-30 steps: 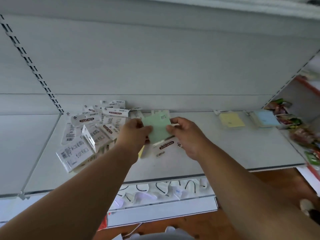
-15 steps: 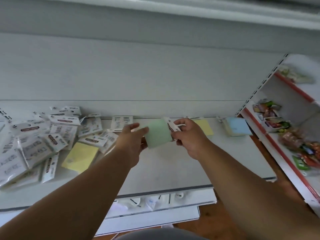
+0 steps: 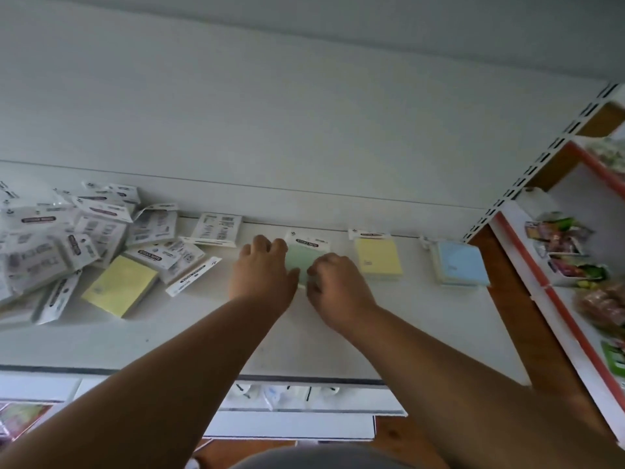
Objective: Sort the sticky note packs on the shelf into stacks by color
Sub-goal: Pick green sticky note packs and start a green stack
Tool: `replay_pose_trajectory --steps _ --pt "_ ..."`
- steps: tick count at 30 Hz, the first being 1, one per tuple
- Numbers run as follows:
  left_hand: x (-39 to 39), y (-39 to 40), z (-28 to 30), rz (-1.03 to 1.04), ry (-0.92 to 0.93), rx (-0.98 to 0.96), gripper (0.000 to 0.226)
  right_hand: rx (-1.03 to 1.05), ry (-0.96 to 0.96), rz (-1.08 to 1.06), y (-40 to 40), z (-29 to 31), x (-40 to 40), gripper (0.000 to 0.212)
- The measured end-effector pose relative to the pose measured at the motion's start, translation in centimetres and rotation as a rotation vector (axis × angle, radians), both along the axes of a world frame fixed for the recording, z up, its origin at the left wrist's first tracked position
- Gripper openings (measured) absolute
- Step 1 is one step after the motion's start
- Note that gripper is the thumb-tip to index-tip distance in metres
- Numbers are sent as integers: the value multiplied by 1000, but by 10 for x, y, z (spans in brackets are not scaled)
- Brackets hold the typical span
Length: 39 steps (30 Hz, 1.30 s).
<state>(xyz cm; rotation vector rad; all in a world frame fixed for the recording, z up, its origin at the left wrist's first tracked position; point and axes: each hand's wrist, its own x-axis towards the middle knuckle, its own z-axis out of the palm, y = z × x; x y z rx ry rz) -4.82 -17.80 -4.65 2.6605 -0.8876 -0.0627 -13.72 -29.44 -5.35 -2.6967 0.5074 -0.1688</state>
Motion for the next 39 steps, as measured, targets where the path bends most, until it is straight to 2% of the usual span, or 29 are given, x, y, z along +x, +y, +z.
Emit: replay_pose_trajectory --steps 2,5,15,20,23,27,32,35,39 --pt "-2 3 -9 -180 -5 -72 33 -4 14 17 -3 -4 0 18" --pt "-4 2 -18 -336 21 -37 45 -33 18 38 -10 -6 4 17" --pt "-5 -8 -12 -323 33 51 51 -54 75 32 -13 -9 13 27" --pt "-1 -3 -10 -345 49 44 55 -59 90 42 -10 -8 13 33" --pt "0 7 -7 -337 53 -47 59 -83 61 12 -3 -3 12 38" --pt "21 41 -1 -243 -10 -183 53 -112 -62 -50 20 1 18 35" --pt "66 109 10 -151 6 -141 46 -22 -152 -70 80 3 59 32" --pt "94 145 13 -151 32 -118 44 -11 -120 -64 112 7 102 36" --pt "112 174 15 -212 107 -93 37 -49 19 -130 134 5 148 43"
